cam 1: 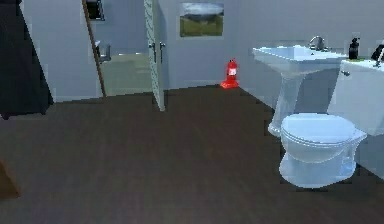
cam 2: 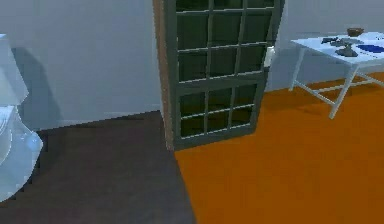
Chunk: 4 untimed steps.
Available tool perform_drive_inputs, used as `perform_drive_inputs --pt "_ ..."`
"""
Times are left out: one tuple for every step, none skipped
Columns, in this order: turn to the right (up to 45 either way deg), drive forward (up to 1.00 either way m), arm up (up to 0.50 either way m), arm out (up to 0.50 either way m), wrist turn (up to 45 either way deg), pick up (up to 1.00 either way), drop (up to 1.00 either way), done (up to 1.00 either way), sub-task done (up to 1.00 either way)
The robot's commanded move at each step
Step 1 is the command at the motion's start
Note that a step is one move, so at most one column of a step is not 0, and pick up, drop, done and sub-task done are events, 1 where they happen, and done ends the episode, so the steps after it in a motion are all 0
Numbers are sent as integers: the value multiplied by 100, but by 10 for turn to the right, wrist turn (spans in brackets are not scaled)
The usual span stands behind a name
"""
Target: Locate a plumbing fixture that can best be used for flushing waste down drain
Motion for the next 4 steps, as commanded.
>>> perform_drive_inputs --pt "30 0 0 0 0 0 0 0 0" --pt "0 10 0 0 0 0 0 0 0" --pt "450 0 0 0 0 0 0 0 0" --pt "90 0 0 0 0 0 0 0 0"
